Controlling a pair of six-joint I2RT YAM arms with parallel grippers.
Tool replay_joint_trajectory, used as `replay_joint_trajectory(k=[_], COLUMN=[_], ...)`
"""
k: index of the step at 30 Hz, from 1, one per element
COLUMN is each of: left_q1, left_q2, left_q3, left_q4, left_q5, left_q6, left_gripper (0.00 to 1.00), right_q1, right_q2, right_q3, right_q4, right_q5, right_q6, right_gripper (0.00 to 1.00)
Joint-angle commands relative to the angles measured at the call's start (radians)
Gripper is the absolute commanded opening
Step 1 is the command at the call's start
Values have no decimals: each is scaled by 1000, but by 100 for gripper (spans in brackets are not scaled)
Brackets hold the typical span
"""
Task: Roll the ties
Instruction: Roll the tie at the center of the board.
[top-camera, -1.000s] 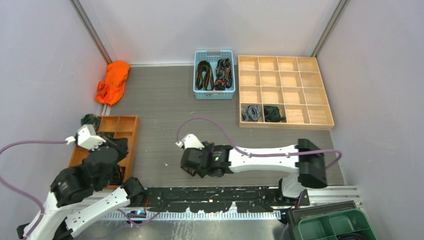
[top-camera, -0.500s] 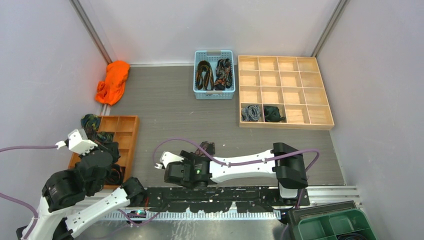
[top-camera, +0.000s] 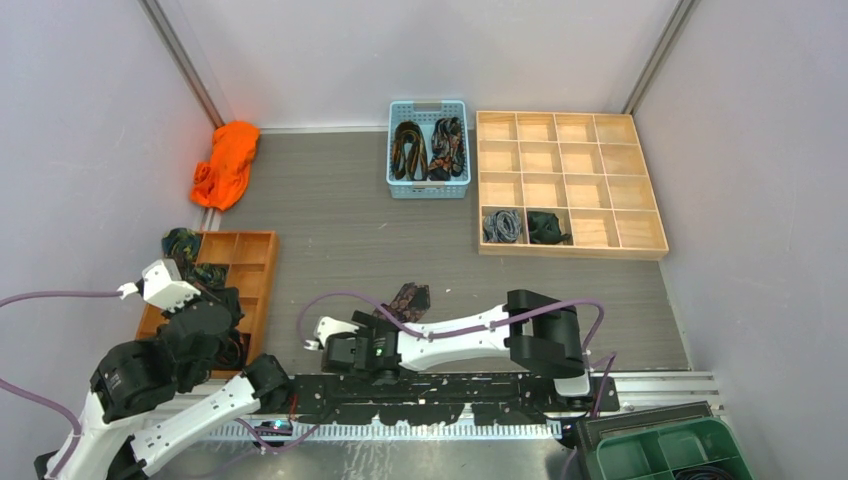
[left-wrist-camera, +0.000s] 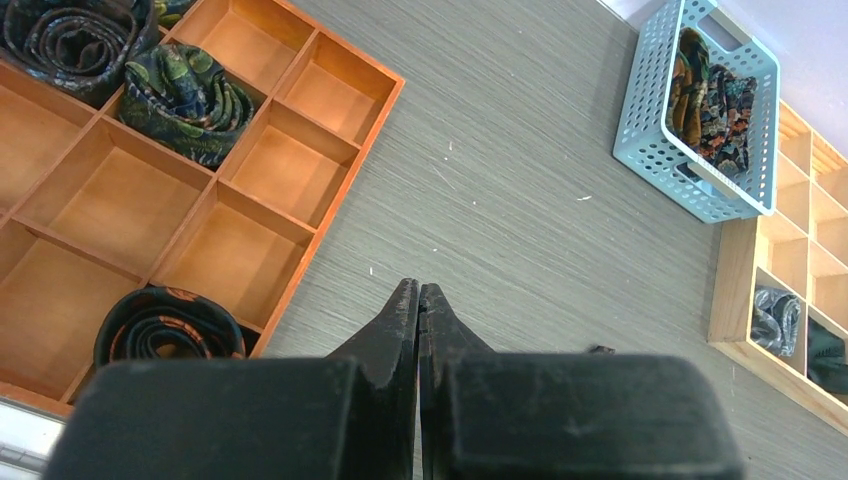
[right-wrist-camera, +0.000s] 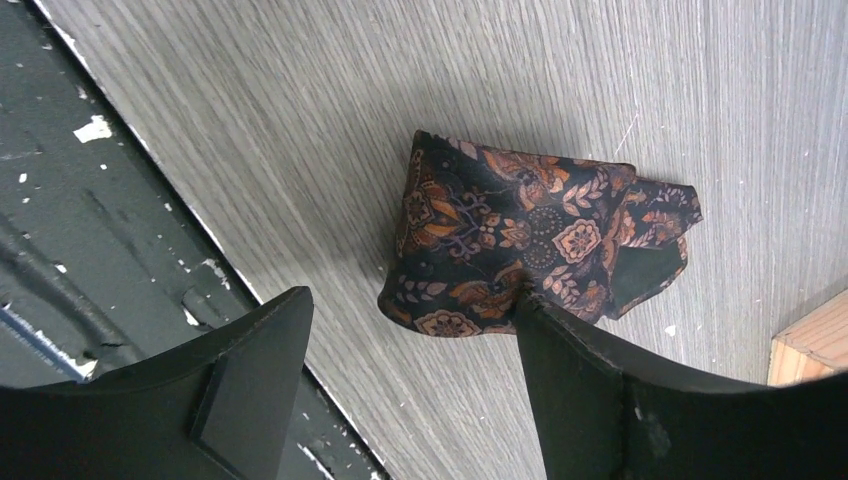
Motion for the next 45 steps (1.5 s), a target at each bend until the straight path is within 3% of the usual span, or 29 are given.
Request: replay_joint_trajectory(k=[1,18,24,29,33,36,39,42,45], left_q1=[1,1,1,1,1,3,28,116,224], left_q2=[-21,-29,-32,2,225,425,584,685,786], left_q3=[-10,-35,-52,-262,-333,-281,-244,-265,-294], left_q4=[-1,29,50,386,680,738,791,914,997], left_q5=[-33,-37,-39,147,256,243,256,393,526], left_q6=[-19,-3,9,81,136,151,174,181,162], left_gripper=[0,0,0,0,0,0,0,0,0], right_q1=[-8,-59,-59,-63,-92,-147,-216,-288,-327], right_q2=[3,65,31,-100,-209,-311,-413,-511,-588], right_q3=[-6,-34,-17,55,106,67,-34,-175,-300], right_q4=[61,94,59,8,-33,-48,-47,-28,38], right_q5=[60,179,144,120,77,76,86,9,-94], right_q6=[-39,-94,-56,-21,36,121,219,328,409], right_gripper=[80,79,78,79,79,79,70,41,31])
